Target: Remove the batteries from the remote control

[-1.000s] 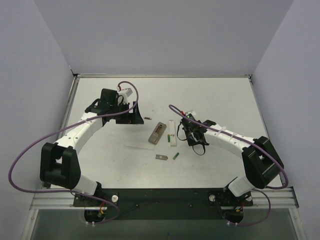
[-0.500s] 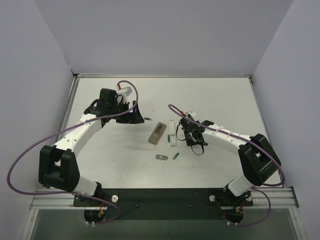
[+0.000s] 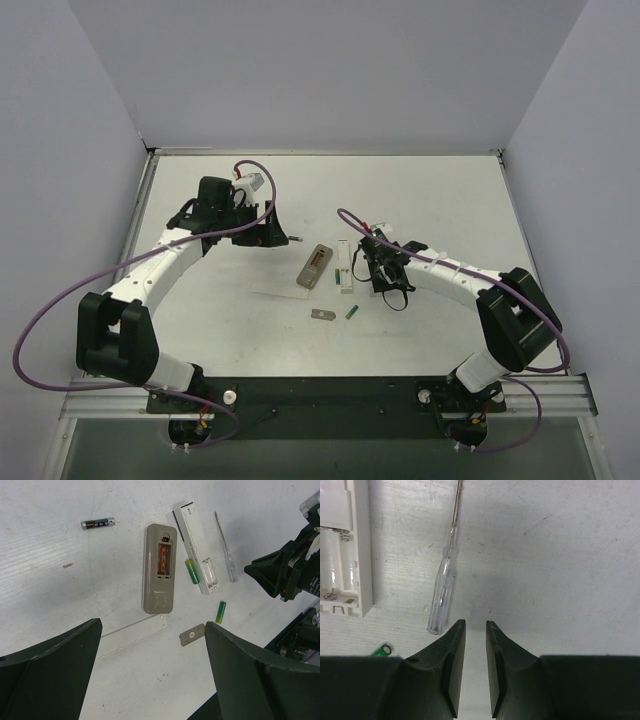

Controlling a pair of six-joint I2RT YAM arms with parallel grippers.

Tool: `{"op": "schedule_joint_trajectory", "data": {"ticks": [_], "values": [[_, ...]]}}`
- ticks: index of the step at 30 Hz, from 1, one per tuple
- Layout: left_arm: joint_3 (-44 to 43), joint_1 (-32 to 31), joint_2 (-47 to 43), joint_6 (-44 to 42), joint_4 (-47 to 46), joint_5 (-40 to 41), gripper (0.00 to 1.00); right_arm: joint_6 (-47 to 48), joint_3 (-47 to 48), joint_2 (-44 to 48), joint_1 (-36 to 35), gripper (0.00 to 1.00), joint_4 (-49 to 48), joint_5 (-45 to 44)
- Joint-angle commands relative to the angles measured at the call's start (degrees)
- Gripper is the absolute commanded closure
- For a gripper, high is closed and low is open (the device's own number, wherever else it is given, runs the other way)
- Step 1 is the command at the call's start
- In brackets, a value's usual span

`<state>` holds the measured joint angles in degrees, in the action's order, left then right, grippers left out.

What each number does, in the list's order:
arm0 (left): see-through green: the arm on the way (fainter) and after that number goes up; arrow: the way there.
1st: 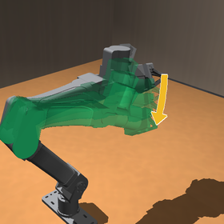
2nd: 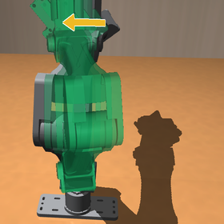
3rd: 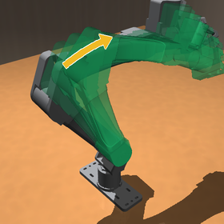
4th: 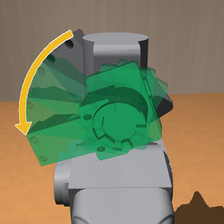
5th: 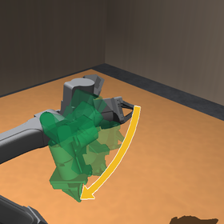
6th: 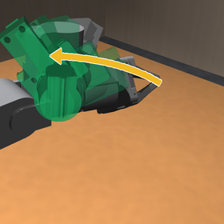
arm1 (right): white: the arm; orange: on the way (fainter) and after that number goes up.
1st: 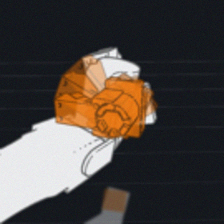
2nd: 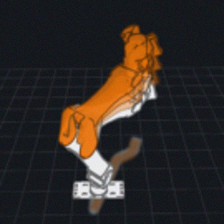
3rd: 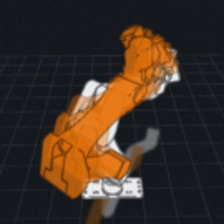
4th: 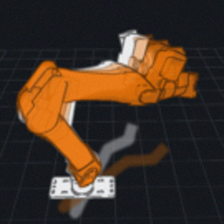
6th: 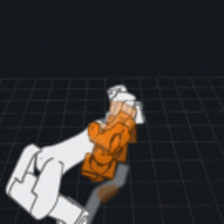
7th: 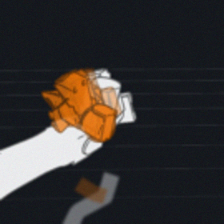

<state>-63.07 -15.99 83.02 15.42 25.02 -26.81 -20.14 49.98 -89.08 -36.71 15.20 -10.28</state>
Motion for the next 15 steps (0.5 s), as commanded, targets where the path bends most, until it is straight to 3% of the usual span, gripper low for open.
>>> {"op": "schedule_joint_trajectory", "data": {"ticks": [1,7,10,11,13,15], "values": [[0.05,-0.18,-2.25,-0.48,-2.87,-0.26,0.05,0.28,0.03,1.62,0.32,0.8,1.5,-0.61],[0.66,-0.97,-3.83,-0.48,-4.44,-0.88,0.05,2.21,0.83,9.96,0.32,0.73,5.8,-2.28],[1.63,-2.03,-6.72,-0.48,-6.64,-2.37,0.05,3.26,-0.49,18.13,0.24,0.54,6.24,-1.85],[1.98,-3.07,-7.52,-0.39,-7.43,-2.72,0.05,3.44,-0.84,20.5,0.23,0.39,6.33,-1.67],[3.3,-3.96,-10.67,-0.39,-10.42,-3.51,0.05,3.35,-1.54,27.53,0.06,0.28,6.33,-1.67],[6.36,-4.31,-13.14,2.41,-15.57,-4.65,0.05,3.62,-2.51,34.19,0.15,0.02,6.51,-1.67]]}}
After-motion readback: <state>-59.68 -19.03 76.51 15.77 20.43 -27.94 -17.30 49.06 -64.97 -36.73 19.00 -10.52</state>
